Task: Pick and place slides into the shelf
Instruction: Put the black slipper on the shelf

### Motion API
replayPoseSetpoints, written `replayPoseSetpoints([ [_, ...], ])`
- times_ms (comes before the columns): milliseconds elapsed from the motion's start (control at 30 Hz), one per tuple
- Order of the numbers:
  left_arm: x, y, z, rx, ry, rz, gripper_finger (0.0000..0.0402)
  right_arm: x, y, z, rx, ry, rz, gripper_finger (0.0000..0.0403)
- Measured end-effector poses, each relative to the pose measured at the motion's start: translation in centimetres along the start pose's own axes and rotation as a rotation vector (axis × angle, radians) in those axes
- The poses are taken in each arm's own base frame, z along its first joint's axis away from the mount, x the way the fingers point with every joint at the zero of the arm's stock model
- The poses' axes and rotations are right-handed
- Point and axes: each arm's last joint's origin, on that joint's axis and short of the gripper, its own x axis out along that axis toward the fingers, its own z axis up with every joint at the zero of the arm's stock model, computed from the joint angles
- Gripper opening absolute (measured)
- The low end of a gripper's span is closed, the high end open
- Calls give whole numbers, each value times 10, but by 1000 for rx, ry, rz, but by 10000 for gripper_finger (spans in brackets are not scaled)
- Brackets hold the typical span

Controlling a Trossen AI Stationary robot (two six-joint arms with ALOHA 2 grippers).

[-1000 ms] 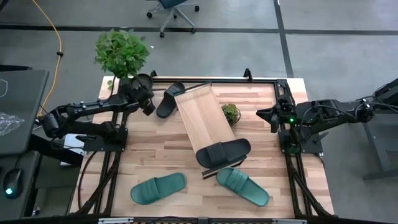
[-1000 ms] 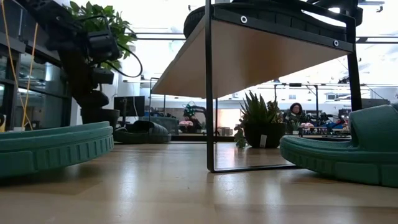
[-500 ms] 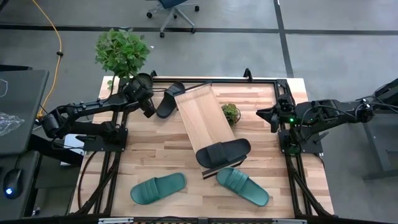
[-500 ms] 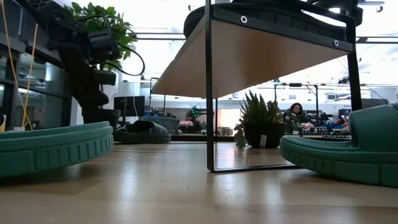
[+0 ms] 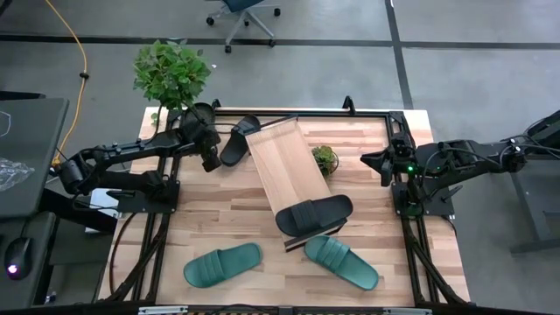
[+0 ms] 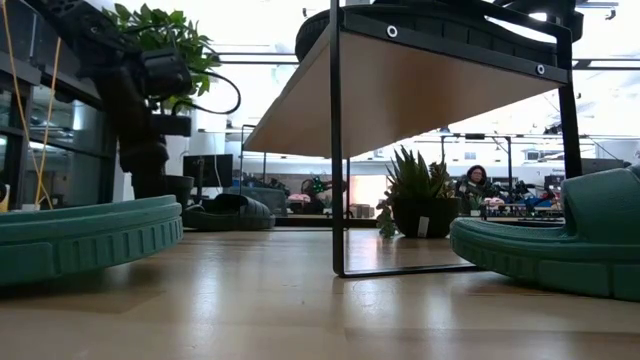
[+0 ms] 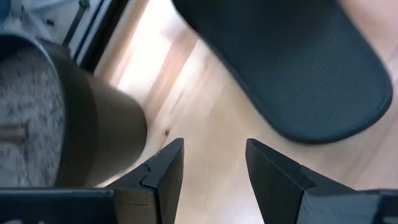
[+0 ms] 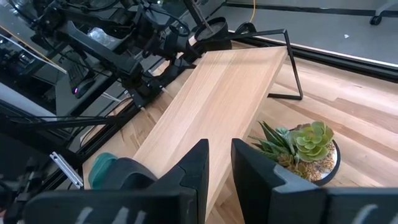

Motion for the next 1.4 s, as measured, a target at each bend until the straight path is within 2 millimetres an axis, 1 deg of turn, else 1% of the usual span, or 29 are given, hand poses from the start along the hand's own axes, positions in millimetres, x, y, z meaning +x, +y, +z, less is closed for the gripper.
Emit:
replayPoseSetpoints([
  [100,-2,2,6,12,-41,-11,161,0,0,0,2,-5,-4,60],
  [200,-9,6,16,42,-81,3,161,0,0,0,4,-7,-7,60],
  [367,-16,12,30,172,-153,38,161,0,-1,1,4,-20,-19,60],
  [667,-21,15,40,380,-228,46,161,0,-1,1,23,-23,-21,60],
  [800,-18,15,44,420,-246,61,161,0,-1,1,31,-23,-22,60],
  [933,-10,13,45,470,-222,46,161,0,-1,1,49,-23,-21,60],
  [1400,15,8,54,501,-228,32,161,0,-1,1,99,-40,-36,60],
])
